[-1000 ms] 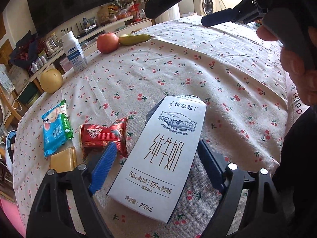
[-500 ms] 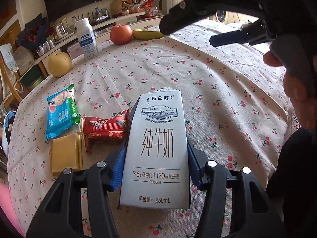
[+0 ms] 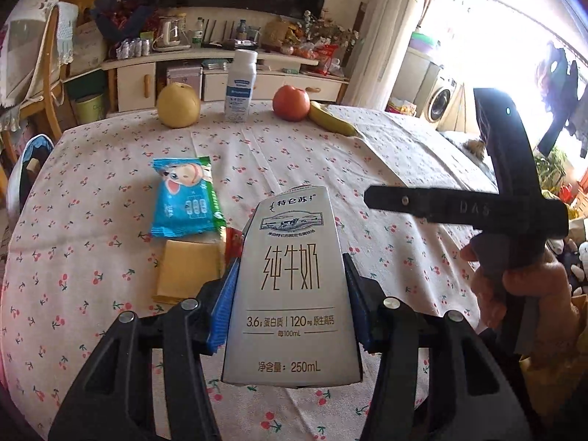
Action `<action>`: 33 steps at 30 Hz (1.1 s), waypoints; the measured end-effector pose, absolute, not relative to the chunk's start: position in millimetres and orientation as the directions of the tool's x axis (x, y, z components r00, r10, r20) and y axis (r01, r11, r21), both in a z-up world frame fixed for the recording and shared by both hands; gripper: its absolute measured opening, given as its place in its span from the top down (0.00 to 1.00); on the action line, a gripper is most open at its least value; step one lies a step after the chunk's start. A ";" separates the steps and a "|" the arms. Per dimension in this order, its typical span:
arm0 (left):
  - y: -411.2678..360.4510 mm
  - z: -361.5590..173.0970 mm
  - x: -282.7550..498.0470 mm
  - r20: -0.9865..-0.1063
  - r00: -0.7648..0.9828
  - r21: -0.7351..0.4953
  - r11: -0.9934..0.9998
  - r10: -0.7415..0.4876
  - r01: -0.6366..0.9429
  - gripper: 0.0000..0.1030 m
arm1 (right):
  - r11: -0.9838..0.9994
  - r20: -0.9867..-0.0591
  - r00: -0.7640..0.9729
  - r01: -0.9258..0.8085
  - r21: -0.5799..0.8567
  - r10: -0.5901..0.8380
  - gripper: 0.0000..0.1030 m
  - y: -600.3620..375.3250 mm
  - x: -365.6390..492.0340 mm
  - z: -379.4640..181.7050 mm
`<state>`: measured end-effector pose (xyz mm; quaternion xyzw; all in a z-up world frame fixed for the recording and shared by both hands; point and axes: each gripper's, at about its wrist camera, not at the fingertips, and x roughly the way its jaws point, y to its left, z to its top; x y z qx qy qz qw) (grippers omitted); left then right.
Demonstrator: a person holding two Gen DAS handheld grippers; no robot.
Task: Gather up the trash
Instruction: 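Grasp the red wrapped snack packet with the right gripper while the left holds the carton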
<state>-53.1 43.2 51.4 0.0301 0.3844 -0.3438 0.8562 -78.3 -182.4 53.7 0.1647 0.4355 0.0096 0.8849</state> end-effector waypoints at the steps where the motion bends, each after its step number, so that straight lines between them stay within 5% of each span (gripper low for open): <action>1: 48.8 53.2 -50.4 -0.674 0.480 -0.216 0.770 -0.562 0.600 0.47 | 0.950 -0.770 0.616 0.109 0.293 0.166 0.05 -177.3 -76.9 52.7; 13: 103.0 60.5 -23.3 -0.641 0.550 -0.278 0.830 -0.536 0.484 0.47 | 0.975 -0.781 0.584 -0.131 0.179 0.222 0.07 -101.7 -61.7 41.8; 17: 116.3 62.2 -20.5 -0.630 0.563 -0.297 0.836 -0.535 0.462 0.47 | 0.973 -0.794 0.565 -0.176 0.151 0.226 0.24 -86.9 -56.0 35.4; 33: 146.1 60.8 -10.2 -0.610 0.576 -0.355 0.838 -0.544 0.415 0.47 | 0.975 -0.823 0.555 -0.222 -0.010 0.118 0.45 -58.7 -37.8 13.2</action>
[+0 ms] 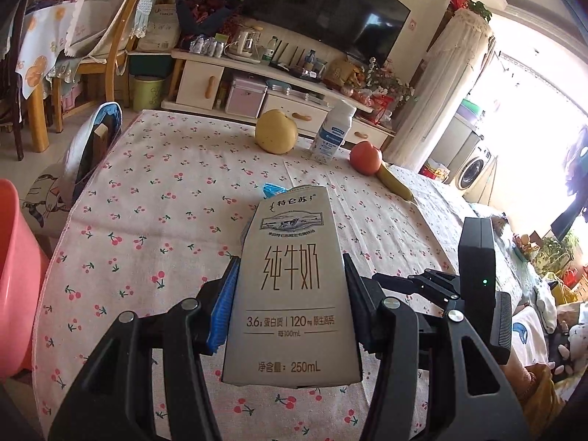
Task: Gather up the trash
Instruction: 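Grasp the red wrapped snack packet with the right gripper while the left holds the carton, then carry the milk carton and red packet over the pink bucket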
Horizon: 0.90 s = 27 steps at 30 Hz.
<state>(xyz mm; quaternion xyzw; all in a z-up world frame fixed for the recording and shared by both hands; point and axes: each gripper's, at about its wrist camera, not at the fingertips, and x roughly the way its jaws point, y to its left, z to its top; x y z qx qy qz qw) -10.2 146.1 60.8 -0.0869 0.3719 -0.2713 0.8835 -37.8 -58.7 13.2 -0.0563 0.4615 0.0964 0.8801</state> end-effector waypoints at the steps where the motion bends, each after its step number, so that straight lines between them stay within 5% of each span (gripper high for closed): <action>1: 147.0 60.7 -9.8 -0.609 0.577 -0.357 0.838 -0.544 0.413 0.47 | 0.976 -0.823 0.556 -0.219 -0.012 0.115 0.46 -58.6 -37.1 12.6; 27: 176.1 67.6 -11.3 -0.570 0.615 -0.397 0.838 -0.545 0.375 0.47 | 0.991 -0.804 0.581 -0.108 0.072 0.122 0.61 -70.2 -37.2 11.9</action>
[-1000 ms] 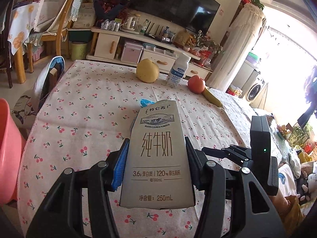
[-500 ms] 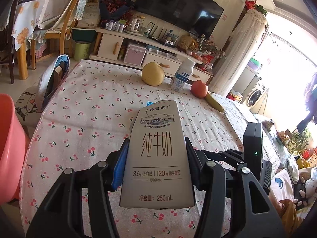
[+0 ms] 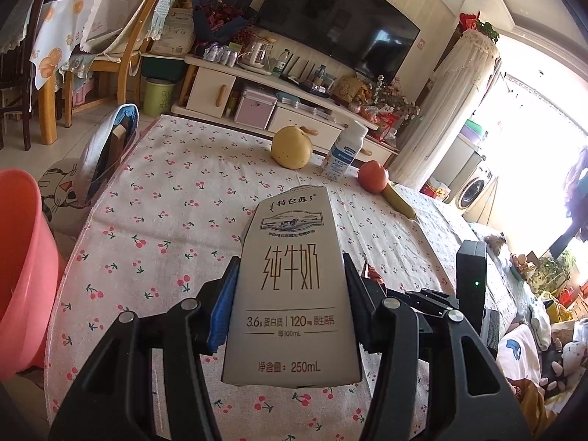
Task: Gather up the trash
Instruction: 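Carry the milk carton and red packet over the pink bucket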
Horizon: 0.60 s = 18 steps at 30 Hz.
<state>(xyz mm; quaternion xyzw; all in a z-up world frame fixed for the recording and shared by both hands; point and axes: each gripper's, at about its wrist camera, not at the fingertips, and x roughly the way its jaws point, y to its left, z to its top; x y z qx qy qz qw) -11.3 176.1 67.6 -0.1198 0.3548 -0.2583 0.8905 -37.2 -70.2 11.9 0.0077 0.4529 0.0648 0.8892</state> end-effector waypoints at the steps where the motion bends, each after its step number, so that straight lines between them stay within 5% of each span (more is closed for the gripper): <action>1: 177.1 68.4 -11.3 -0.568 0.617 -0.398 0.838 -0.545 0.374 0.47 | 0.992 -0.802 0.585 -0.104 0.077 0.123 0.61 -70.1 -38.2 13.4; 18: 215.6 87.6 -19.0 -0.493 0.680 -0.434 0.831 -0.542 0.348 0.47 | 0.981 -0.739 0.648 -0.081 0.174 0.185 0.62 -46.0 -48.5 58.3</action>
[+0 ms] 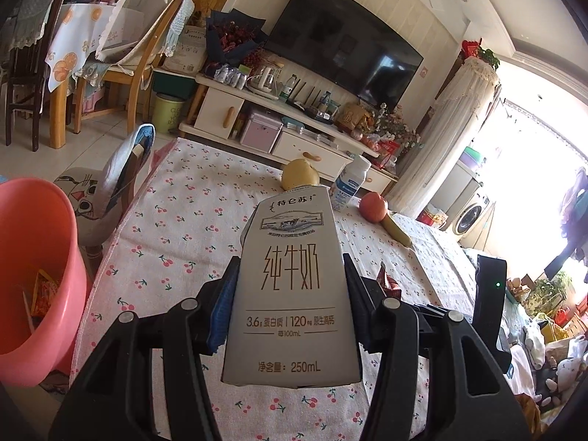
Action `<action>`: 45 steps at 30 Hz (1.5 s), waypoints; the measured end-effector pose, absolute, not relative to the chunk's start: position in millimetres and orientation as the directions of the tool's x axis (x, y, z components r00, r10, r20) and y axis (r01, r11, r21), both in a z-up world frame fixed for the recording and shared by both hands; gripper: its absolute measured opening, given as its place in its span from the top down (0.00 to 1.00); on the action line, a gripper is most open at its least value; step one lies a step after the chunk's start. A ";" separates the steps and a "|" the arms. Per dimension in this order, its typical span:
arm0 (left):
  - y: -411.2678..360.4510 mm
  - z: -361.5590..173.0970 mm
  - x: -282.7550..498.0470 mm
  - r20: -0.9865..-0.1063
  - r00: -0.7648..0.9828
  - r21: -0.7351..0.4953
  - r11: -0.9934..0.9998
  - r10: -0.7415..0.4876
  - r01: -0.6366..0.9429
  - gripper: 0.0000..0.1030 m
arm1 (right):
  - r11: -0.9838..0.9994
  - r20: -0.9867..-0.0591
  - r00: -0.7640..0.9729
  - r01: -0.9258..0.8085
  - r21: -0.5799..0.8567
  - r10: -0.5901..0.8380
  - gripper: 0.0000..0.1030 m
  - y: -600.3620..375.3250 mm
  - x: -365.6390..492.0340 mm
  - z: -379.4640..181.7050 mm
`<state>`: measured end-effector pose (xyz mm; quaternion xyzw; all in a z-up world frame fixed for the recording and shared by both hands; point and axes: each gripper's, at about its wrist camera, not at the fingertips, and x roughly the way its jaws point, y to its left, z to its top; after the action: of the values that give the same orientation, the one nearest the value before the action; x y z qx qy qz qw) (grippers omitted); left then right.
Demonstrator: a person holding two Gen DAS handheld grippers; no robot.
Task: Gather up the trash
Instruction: 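Carry the milk carton and red packet over the pink bucket, then open both grippers to drop the carton and packet into the bucket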
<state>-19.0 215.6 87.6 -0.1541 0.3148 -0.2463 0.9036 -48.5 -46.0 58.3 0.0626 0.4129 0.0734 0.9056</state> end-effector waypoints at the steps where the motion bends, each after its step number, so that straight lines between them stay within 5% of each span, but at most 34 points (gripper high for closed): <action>1: 219.0 89.0 -19.6 -0.488 0.687 -0.434 0.833 -0.538 0.344 0.47 | 0.981 -0.734 0.653 -0.084 0.174 0.186 0.62 -42.4 -48.3 61.8; 15: 279.0 103.4 -23.3 -0.420 0.779 -0.486 0.841 -0.465 0.239 0.47 | 0.943 -0.675 0.659 -0.220 0.249 0.332 0.62 41.4 -34.2 106.4; 25: 357.6 98.6 -23.9 -0.407 0.864 -0.583 0.812 -0.297 0.004 0.47 | 0.880 -0.652 0.597 -0.389 0.274 0.467 0.62 150.1 -9.6 125.2; 31: 402.3 85.2 -23.2 -0.468 0.868 -0.607 0.774 -0.164 -0.180 0.47 | 0.836 -0.654 0.540 -0.460 0.298 0.530 0.62 210.6 8.6 121.5; 45: 440.3 61.7 -14.3 -0.559 0.822 -0.629 0.700 -0.105 -0.338 0.44 | 0.821 -0.702 0.477 -0.496 0.283 0.529 0.70 263.4 28.5 96.3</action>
<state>-14.3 440.3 61.7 -0.3814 0.2907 0.0666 0.8750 28.5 263.4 96.3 0.0201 0.4155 0.2984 0.8590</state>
